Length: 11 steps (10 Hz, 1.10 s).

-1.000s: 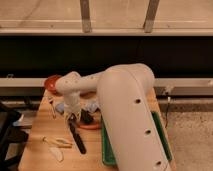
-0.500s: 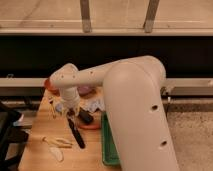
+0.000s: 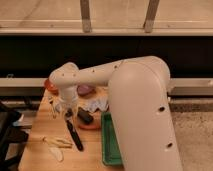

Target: Wipe table surface with brush

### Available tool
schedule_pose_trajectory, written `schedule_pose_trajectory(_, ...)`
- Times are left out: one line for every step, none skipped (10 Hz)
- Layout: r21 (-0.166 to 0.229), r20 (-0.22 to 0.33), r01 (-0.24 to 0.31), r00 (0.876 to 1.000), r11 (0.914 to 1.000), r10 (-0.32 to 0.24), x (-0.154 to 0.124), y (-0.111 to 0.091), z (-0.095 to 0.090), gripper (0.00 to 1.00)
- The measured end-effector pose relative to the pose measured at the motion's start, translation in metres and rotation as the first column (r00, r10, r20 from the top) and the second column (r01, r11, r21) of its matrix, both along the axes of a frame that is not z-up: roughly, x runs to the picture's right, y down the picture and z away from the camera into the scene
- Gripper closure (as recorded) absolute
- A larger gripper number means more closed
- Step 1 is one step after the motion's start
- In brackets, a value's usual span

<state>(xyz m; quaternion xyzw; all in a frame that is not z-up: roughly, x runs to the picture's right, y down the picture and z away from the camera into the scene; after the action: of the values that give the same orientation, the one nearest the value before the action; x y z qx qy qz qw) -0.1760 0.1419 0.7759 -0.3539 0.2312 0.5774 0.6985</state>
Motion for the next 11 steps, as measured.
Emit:
schedule_pose_trajectory(-0.034,0.014,0.008,1.000,0.9994,-0.007,-0.003,0.018,0.008,1.00)
schedule_pose_trajectory(-0.062,0.021,0.018,1.000,0.9979,-0.017,-0.005,0.037,0.017,1.00)
schedule_pose_trajectory(-0.079,0.026,0.022,0.999,0.9966,-0.020,-0.007,0.051,0.025,1.00)
schedule_pose_trajectory(-0.098,0.024,0.026,0.999,0.9948,-0.024,-0.005,0.063,0.030,1.00)
schedule_pose_trajectory(-0.116,0.017,0.021,1.000,0.9930,-0.019,-0.003,0.071,0.033,1.00)
schedule_pose_trajectory(-0.125,0.015,0.032,0.999,0.9916,-0.030,-0.001,0.076,0.031,1.00)
schedule_pose_trajectory(-0.124,0.016,0.034,0.999,0.9916,-0.033,-0.001,0.075,0.031,1.00)
schedule_pose_trajectory(-0.124,0.014,0.035,0.999,0.9917,-0.034,0.000,0.075,0.031,1.00)
schedule_pose_trajectory(-0.122,0.007,0.040,0.999,0.9917,-0.040,0.002,0.074,0.030,1.00)
schedule_pose_trajectory(-0.114,-0.019,0.049,0.998,0.9923,-0.051,0.009,0.066,0.028,1.00)
schedule_pose_trajectory(-0.100,-0.044,0.052,0.997,0.9936,-0.057,0.018,0.053,0.031,1.00)
